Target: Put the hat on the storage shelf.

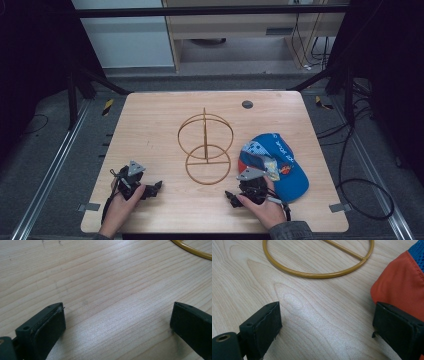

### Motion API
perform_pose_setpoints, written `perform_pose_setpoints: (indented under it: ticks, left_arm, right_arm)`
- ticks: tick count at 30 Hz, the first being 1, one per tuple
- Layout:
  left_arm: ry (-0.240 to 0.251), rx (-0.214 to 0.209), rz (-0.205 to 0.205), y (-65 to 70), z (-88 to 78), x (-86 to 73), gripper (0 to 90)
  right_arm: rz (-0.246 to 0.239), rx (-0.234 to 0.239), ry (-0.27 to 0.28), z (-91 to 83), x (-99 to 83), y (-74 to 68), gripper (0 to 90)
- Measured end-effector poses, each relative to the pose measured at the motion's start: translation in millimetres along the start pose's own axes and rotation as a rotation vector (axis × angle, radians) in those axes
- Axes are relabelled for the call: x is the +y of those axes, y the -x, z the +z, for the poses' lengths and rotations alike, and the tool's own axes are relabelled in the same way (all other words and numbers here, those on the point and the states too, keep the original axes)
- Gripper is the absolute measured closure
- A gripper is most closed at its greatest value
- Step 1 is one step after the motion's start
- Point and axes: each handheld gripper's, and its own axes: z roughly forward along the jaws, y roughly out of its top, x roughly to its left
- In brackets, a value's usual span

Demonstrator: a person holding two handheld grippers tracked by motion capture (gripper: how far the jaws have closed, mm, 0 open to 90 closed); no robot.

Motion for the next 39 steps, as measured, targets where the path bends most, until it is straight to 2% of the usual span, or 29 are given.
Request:
perform_pose_setpoints:
  ticks: [8, 10, 13, 17, 20, 27, 33, 39]
  left_arm:
    - [0.003, 0.001, -0.004, 0.2, 0.1, 0.0, 0.0]
    - [0.000, 0.000, 0.000, 0.0, -0.1, 0.0, 0.0]
    - [0.002, 0.000, -0.003, 0.2, 0.1, 0.0, 0.0]
    - [0.002, 0.000, -0.004, 0.3, 0.1, 0.0, 0.0]
    - [0.000, 0.001, -0.001, 0.1, 0.0, 0.0, 0.0]
    - [-0.003, -0.001, 0.003, -0.2, -0.1, 0.1, 0.0]
    - [-0.001, -0.001, 0.000, -0.1, 0.0, 0.1, 0.0]
    - [0.000, -0.002, 0.001, -0.1, 0.1, 0.2, 0.0]
  right_arm:
    - [-0.001, 0.001, 0.000, -0.1, 0.0, 0.1, 8.8]
    - [0.002, 0.002, -0.017, -1.1, 1.5, -1.0, 9.6]
    - [-0.029, 0.002, -0.067, -7.4, 6.5, -3.3, 11.1]
    - [-0.089, -0.015, -0.070, -31.9, 20.3, -2.2, 10.8]
    - [-0.105, -0.046, -0.067, -53.8, 32.9, 10.3, 12.3]
    - [-0.067, -0.107, -0.094, -90.7, 43.5, 51.5, 15.6]
    - [-0.015, -0.146, -0.109, -112.3, 41.0, 81.4, 17.7]
    - [0.036, -0.154, -0.167, -122.4, 35.9, 107.5, 24.3]
